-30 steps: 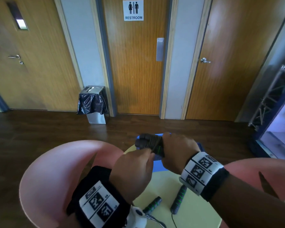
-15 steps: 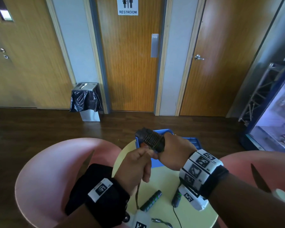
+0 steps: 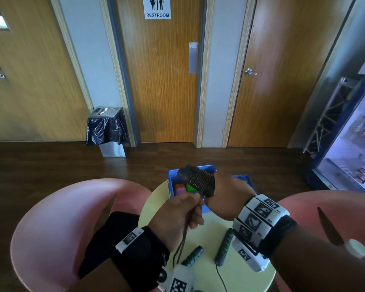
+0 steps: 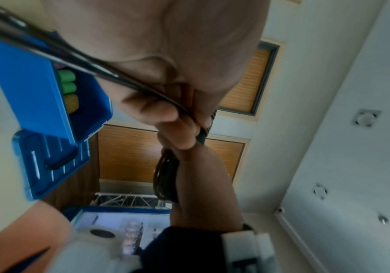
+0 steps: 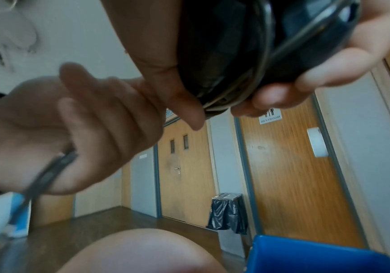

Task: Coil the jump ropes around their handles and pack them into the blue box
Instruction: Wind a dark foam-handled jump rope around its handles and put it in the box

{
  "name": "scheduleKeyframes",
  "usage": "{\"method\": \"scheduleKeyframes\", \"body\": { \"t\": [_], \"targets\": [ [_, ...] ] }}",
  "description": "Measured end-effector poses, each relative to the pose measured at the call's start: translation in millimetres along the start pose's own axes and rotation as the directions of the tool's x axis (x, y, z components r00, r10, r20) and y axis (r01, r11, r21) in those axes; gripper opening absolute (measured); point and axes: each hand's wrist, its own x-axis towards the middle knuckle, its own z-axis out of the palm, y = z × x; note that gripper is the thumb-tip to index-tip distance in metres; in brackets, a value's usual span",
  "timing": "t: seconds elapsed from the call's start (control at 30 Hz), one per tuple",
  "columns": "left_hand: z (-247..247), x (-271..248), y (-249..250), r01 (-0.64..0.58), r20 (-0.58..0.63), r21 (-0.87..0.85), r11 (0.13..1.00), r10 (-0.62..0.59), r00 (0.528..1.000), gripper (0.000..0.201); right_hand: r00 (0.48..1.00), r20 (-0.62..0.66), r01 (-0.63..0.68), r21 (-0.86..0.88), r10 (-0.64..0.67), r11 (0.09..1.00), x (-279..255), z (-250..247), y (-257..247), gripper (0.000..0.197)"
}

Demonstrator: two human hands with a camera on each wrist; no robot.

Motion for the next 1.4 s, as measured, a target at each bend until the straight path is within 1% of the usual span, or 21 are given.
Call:
{"method": "scheduleKeyframes", "body": {
  "t": [0.1,0.17,0.27,0.3,0.37,0.43,0.5,0.53,0.57,0.63,0.67,0.73,0.8,0.83,0.9,0.97,1.03,1.13,1.2,1.3,1.4],
  "targets": [
    [10.6,6.2,-8.8,-0.143,-0.051,0.146,0.979,0.152,0.987,0.024,0.997,0.078,-0.013,0.17,0.0,0.985,-1.2,0.7,15.6,0.025],
    [18.2,10.4,-13.4,-0.195,-0.062,0.242,0.95,0.216,0.974,0.026,0.992,0.129,-0.024,0.29,-0.015,0.957,-3.3,-2.1,26.1,0.016],
    [35.3,18.4,-20.8,-0.233,-0.06,0.349,0.908,0.269,0.961,0.03,0.973,0.232,-0.113,0.439,0.009,0.891,-8.7,-8.8,45.2,0.022],
    [42.0,22.1,-24.1,-0.242,-0.059,0.362,0.9,0.281,0.958,0.032,0.962,0.272,-0.153,0.49,0.016,0.858,-9.5,-10.2,53.6,0.02],
    [58.3,30.2,-29.7,-0.228,-0.08,0.362,0.904,0.273,0.959,0.038,0.945,0.328,-0.215,0.628,-0.004,0.748,-13.7,-14.4,71.2,0.016],
    [76.7,38.7,-34.9,-0.21,-0.108,0.349,0.913,0.261,0.959,0.039,0.927,0.373,-0.281,0.764,-0.043,0.581,-19.3,-20.2,89.8,0.018],
    [92.1,48.7,-40.4,-0.176,-0.125,0.302,0.937,0.222,0.967,0.038,0.893,0.434,-0.342,0.829,-0.122,0.442,-24.8,-25.8,108.3,0.023],
    [100.2,52.4,-41.7,-0.171,-0.115,0.26,0.951,0.206,0.972,0.03,0.871,0.462,-0.367,0.839,-0.168,0.4,-26.6,-29.1,117.4,0.025],
    [106.4,56.2,-44.5,-0.178,-0.07,0.223,0.958,0.198,0.978,0.027,0.847,0.486,-0.389,0.843,-0.216,0.371,-28.3,-31.9,126.5,0.027],
    [122.2,61.0,-47.0,-0.166,-0.01,0.216,0.962,0.172,0.985,0.029,0.803,0.521,-0.427,0.842,-0.29,0.331,-29.3,-35.6,143.9,0.03],
    [131.9,61.6,-45.7,-0.168,-0.005,0.221,0.961,0.174,0.985,0.025,0.782,0.535,-0.448,0.839,-0.319,0.309,-29.8,-37.2,152.2,0.033],
    [148.1,65.7,-44.3,-0.192,-0.037,0.178,0.965,0.201,0.979,0.027,0.746,0.559,-0.504,0.829,-0.361,0.242,-29.8,-38.8,167.5,0.044],
    [159.5,73.9,-44.3,-0.25,-0.077,0.21,0.945,0.271,0.959,0.021,0.716,0.584,-0.561,0.807,-0.382,0.184,-28.8,-38.3,181.9,0.052],
    [163.0,78.7,-46.8,-0.287,-0.076,0.243,0.927,0.313,0.947,0.019,0.697,0.602,-0.578,0.793,-0.389,0.192,-28.6,-38.2,187.2,0.053],
    [170.3,85.1,-49.8,-0.307,-0.075,0.295,0.905,0.342,0.937,0.013,0.669,0.626,-0.58,0.777,-0.402,0.244,-29.3,-38.4,196.2,0.049],
    [176.0,87.6,-50.5,-0.32,-0.049,0.333,0.887,0.355,0.934,0.011,0.669,0.602,-0.567,0.793,-0.436,0.225,-29.8,-40.2,203.8,0.046],
    [177.9,89.1,-51.7,-0.349,0.007,0.349,0.87,0.37,0.929,0.016,0.654,0.559,-0.575,0.805,-0.509,0.147,-30.5,-44.2,214.0,0.048],
    [164.3,92.7,-55.9,-0.377,0.084,0.405,0.833,0.377,0.922,0.024,0.609,0.483,-0.595,0.803,-0.629,0.041,-31.6,-55.0,227.6,0.046],
    [155.4,95.0,-58.2,-0.376,0.111,0.467,0.8,0.369,0.923,0.029,0.575,0.445,-0.592,0.806,-0.687,0.026,-31.5,-62.8,233.6,0.044],
    [152.0,95.4,-59.1,-0.422,0.168,0.471,0.775,0.391,0.905,0.035,0.549,0.431,-0.577,0.815,-0.717,0.049,-32.9,-70.2,236.0,0.044],
    [151.8,102.7,-65.6,-0.431,0.176,0.402,0.808,0.394,0.902,0.037,0.535,0.41,-0.569,0.821,-0.738,0.043,-34.8,-72.3,235.7,0.042]
  ]
}}
